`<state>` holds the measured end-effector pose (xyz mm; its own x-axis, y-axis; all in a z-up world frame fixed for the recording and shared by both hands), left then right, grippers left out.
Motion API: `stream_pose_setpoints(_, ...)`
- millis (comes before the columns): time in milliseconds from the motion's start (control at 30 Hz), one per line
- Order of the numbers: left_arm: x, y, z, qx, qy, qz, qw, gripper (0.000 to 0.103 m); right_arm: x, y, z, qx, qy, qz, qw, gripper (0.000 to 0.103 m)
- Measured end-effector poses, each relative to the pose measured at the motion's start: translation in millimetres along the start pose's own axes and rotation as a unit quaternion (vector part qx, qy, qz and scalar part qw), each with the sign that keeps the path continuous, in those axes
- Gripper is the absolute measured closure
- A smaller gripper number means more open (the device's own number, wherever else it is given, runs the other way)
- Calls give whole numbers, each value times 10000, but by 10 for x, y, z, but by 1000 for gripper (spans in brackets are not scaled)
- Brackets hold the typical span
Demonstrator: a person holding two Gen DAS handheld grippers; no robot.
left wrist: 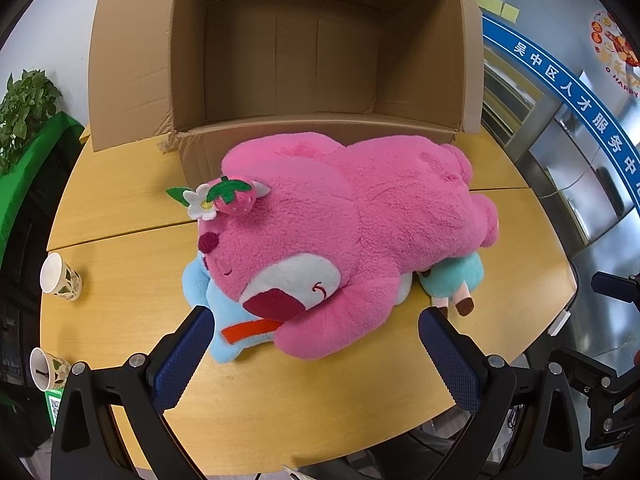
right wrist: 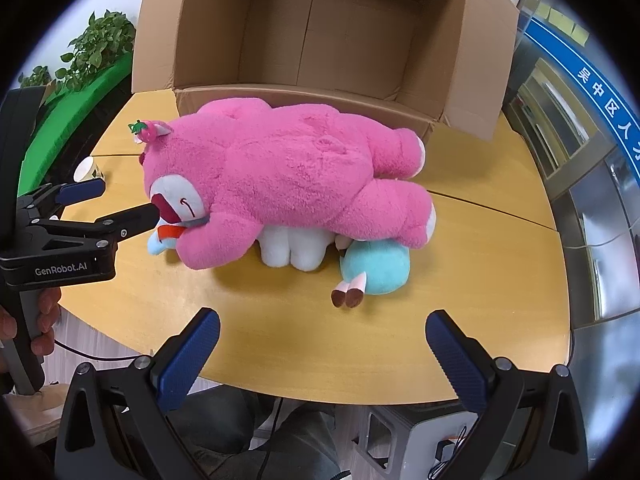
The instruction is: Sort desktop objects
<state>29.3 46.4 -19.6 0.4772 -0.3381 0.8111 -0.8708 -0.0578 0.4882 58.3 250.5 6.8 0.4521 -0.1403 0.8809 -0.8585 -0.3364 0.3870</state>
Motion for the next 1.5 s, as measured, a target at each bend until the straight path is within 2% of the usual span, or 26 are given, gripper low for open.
stream_pose_setpoints(333,131,-91,-175,25,338,-129,9993,0,-44,-28,-110,39,254,-162,9995,0)
stream_pose_setpoints(567,244,-50,-289,135,614,-229,9978,0,-174,19,-351,167,510,-252,9982,0)
stream_pose_setpoints(1000,268,18,-573,851,1090,-166,9903,0,-449,62,-852,583,1036,-475,9918,0)
stream_pose_setpoints(1100,306,13,-641,972,1215,-213,9876,0,-370,142,-941,786,1101,-717,9882,0)
stream_pose_setpoints(1200,313,-7,-701,1072,1301,-191,9855,0,-198,250,-1020,1024,1060,-1227,9814,0)
stream_pose_setpoints(1400,345,-91,-831,1237,1594,-202,9792,0,-272,349,-1127,1121,1354,-1296,9759,0)
stream_pose_setpoints(1500,352,-175,-849,1316,1778,-127,9751,0,-163,326,-1191,1003,1459,-1681,9697,0)
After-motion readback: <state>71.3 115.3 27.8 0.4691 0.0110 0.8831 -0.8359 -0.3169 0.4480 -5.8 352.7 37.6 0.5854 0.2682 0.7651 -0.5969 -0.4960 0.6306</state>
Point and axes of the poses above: each gripper's, at about its wrist camera, not at the fingertips, and x roughly against the way its jaws point, z to its left, y to its top, the point moved 1 cm from there along -x, roughly the way its jaws point, and after that the axes turned 12 degrees about -y, right-handed, at the moved point
